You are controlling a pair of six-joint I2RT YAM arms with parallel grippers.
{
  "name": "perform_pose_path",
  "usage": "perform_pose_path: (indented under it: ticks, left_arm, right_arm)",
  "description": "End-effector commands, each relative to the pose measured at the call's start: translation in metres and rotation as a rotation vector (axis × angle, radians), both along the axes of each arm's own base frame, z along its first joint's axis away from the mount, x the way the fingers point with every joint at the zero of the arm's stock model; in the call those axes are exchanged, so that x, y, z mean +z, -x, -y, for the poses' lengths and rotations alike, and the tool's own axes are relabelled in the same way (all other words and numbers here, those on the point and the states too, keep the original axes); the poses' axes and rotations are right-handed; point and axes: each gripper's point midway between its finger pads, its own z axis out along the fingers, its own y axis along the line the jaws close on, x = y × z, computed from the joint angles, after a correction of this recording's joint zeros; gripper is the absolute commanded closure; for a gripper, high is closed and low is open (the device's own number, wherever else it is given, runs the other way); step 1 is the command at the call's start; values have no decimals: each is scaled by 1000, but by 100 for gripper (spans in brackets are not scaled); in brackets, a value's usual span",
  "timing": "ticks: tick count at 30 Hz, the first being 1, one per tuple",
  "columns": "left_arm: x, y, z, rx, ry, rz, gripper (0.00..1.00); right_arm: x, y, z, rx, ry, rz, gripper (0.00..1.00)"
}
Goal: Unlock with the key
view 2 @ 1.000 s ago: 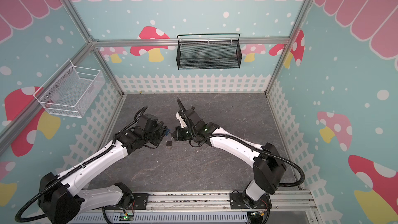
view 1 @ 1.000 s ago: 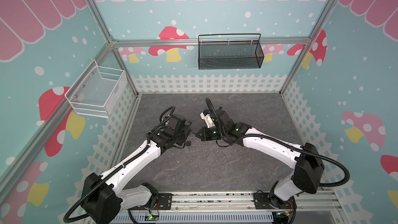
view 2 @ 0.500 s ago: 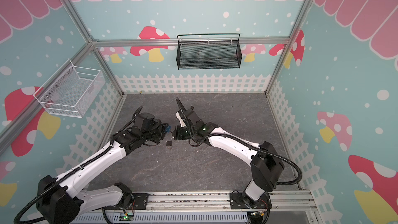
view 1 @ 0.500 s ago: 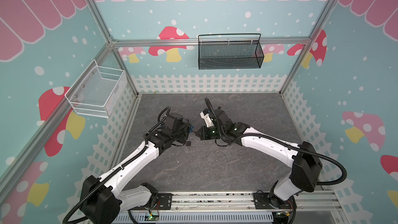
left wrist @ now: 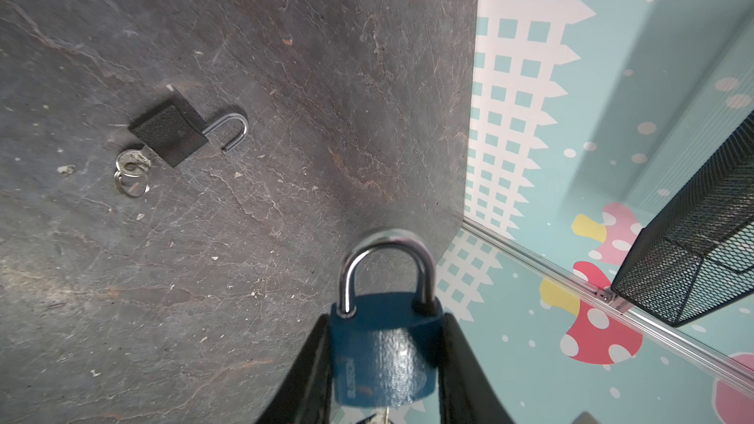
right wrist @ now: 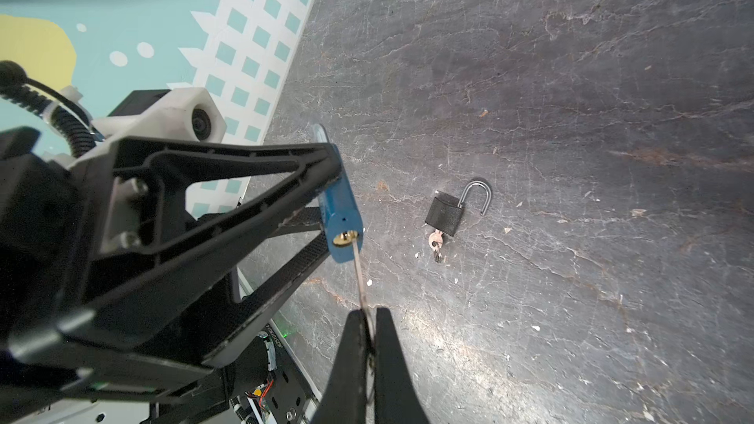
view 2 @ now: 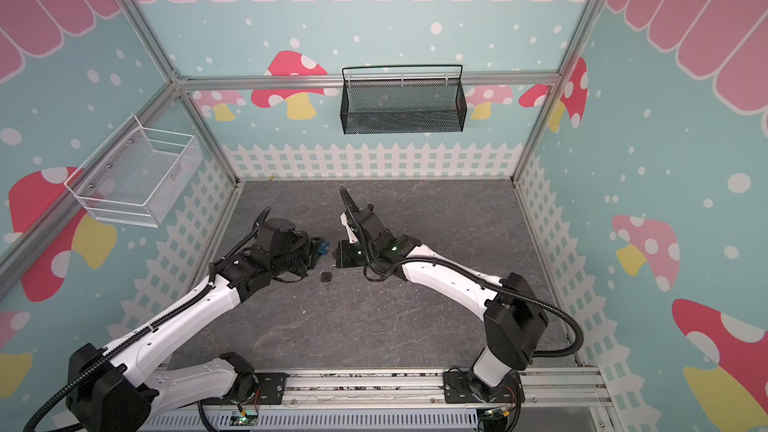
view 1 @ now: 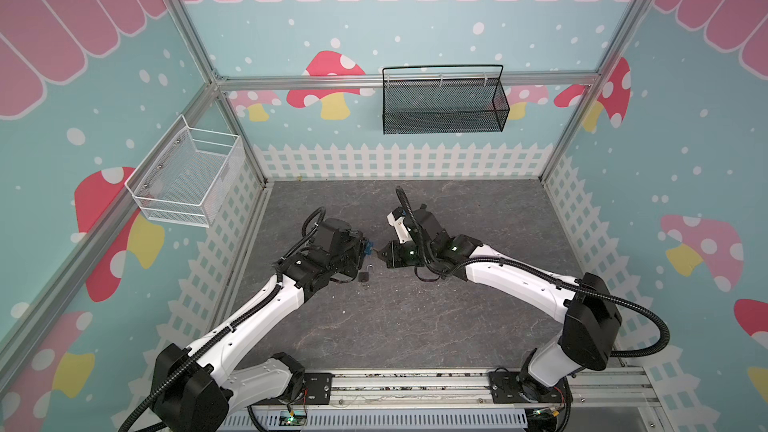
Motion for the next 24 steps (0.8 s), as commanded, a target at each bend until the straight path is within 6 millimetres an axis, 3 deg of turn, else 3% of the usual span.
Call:
perform_pose_path:
  ticks: [1,11,24]
  left_arm:
    - [16,-3,3,7,52,43,100]
    - [25,-4,11,-10,107,54,100]
    - [39,7,43,-86,141,65,100]
  right_arm:
    - [12,-4,-8,9,-38,26,100]
    - [-3,-9,-6,-30,-2,19,100]
    - [25,-30,-6,-111,33,218,100]
